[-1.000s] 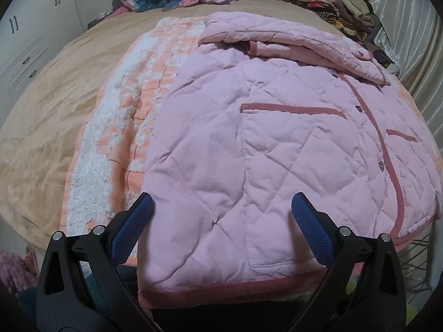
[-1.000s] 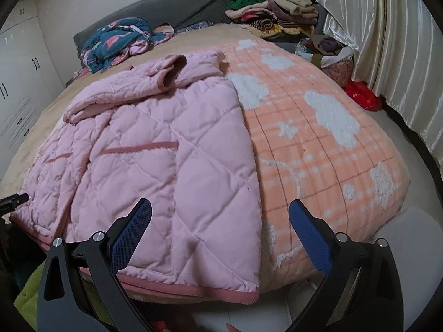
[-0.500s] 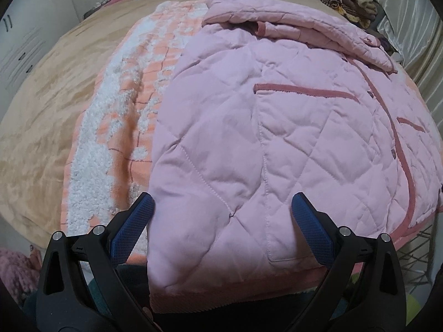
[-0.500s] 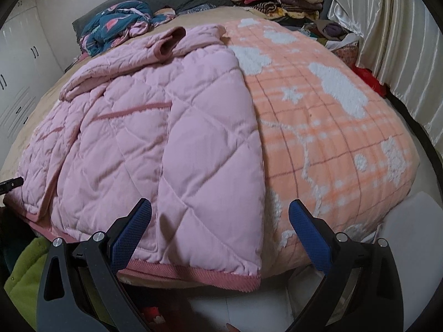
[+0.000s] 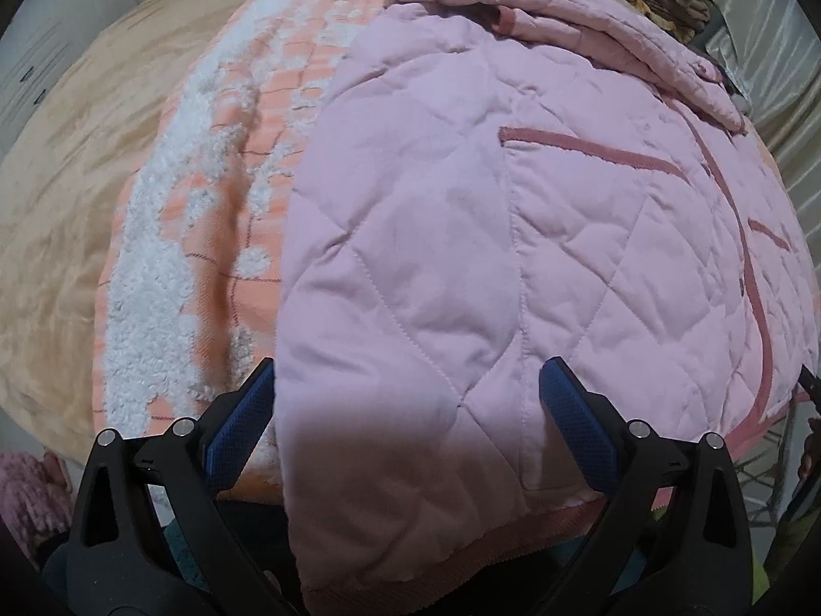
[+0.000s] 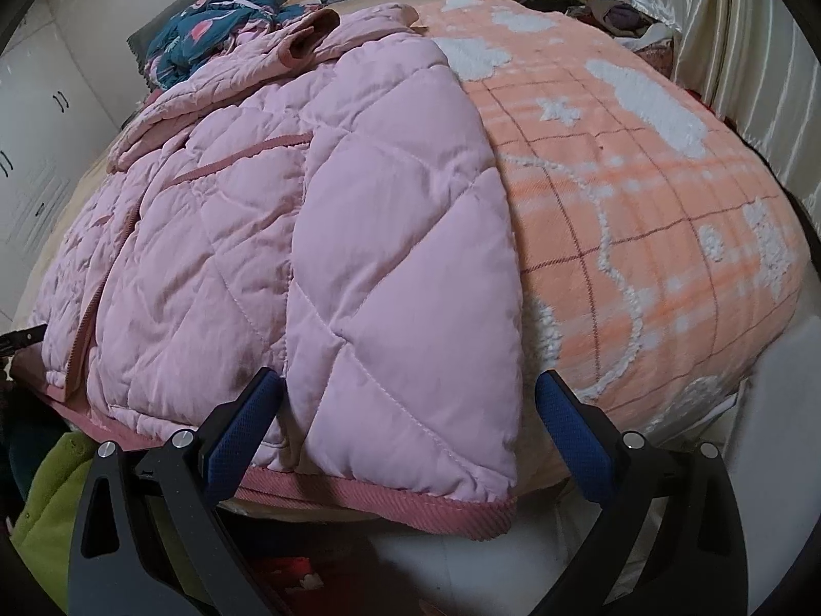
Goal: Fold large clothes
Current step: 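Move both tools down to the ribbed hem of the jacket, then grasp the ribbed hem with the right tool while the left tool grasps it too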
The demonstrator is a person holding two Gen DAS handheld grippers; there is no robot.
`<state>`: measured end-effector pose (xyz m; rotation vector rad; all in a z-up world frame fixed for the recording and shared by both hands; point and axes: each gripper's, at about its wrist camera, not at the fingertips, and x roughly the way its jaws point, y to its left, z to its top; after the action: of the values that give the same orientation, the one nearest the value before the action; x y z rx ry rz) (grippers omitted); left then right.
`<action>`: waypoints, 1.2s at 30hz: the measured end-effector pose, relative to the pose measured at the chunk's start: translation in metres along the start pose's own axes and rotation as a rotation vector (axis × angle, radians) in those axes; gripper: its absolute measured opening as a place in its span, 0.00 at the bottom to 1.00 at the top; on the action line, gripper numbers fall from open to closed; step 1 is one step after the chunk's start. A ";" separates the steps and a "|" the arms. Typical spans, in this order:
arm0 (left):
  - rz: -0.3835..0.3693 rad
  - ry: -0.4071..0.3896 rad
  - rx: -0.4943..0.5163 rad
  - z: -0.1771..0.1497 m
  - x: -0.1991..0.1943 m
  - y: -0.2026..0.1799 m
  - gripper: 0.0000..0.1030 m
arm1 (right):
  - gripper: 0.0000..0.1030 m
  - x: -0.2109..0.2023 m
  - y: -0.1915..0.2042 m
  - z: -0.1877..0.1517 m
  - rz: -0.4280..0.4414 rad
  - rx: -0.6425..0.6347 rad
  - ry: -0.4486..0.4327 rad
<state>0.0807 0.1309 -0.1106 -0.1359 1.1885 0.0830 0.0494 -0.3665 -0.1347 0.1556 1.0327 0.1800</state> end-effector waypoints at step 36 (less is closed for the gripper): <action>-0.112 -0.026 0.055 0.006 -0.025 -0.003 0.12 | 0.17 -0.107 0.040 0.092 0.343 -0.033 -0.294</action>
<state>0.0773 0.1288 -0.0850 -0.1520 1.1542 -0.0463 0.0725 -0.3552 0.0098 0.3198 0.7041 0.4712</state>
